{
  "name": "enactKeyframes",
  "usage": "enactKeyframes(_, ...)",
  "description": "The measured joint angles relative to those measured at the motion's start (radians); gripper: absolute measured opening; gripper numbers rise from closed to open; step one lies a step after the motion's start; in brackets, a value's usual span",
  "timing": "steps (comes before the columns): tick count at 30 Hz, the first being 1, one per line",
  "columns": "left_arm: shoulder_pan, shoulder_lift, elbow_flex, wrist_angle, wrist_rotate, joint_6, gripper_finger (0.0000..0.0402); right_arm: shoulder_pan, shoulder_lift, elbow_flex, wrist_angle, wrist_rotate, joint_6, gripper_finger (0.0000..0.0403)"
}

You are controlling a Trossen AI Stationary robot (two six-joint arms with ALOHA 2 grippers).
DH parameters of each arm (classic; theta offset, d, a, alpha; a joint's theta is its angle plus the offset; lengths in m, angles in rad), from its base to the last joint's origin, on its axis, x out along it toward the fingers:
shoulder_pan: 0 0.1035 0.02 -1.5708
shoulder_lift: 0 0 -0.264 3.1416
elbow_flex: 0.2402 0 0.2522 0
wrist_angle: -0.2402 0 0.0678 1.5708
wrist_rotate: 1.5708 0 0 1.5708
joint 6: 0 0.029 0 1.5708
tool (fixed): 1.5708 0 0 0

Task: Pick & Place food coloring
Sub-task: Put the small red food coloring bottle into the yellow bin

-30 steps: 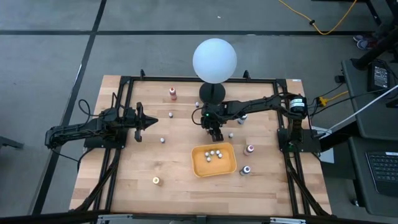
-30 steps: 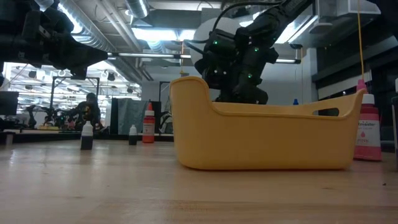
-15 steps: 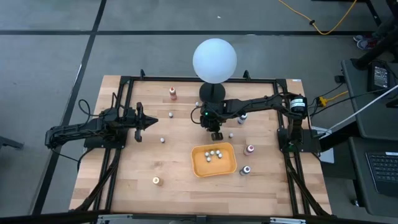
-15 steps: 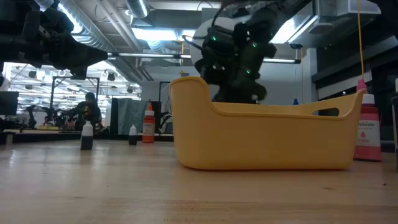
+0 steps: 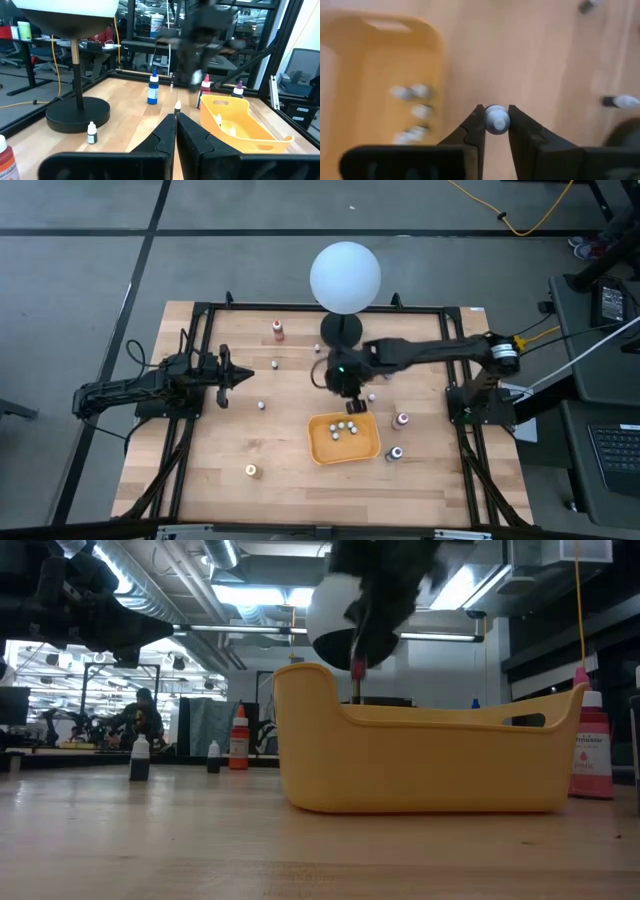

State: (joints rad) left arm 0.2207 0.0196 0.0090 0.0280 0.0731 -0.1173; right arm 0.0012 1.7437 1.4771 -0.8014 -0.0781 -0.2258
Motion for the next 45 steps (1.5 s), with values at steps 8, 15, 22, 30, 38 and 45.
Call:
enactKeyframes(8,0.0,0.0,0.0,0.0,-0.001,0.0,0.0012,0.213,-0.034,-0.025,-0.005,0.044,0.176,0.0065)
enactKeyframes(15,0.0,0.0,0.0,-0.001,-0.001,0.0,0.0012,0.332,-0.003,-0.025,0.032,0.198,0.3,0.0073)
enactKeyframes(22,0.0,0.0,0.0,-0.001,-0.001,0.0,0.0009,0.375,0.068,-0.064,0.08,0.254,0.383,0.0068)
enactKeyframes(30,0.0,0.0,0.0,-0.001,-0.002,0.0,0.0011,0.377,0.078,-0.172,0.112,0.262,0.484,0.0068)
enactKeyframes(38,0.0,0.0,0.0,-0.001,-0.002,0.0,0.0011,0.357,0.078,-0.241,0.255,0.261,0.478,0.0076)
enactKeyframes(45,0.0,0.0,0.0,-0.001,-0.002,0.0,0.0013,0.335,0.078,-0.262,0.271,0.261,0.485,0.0067)
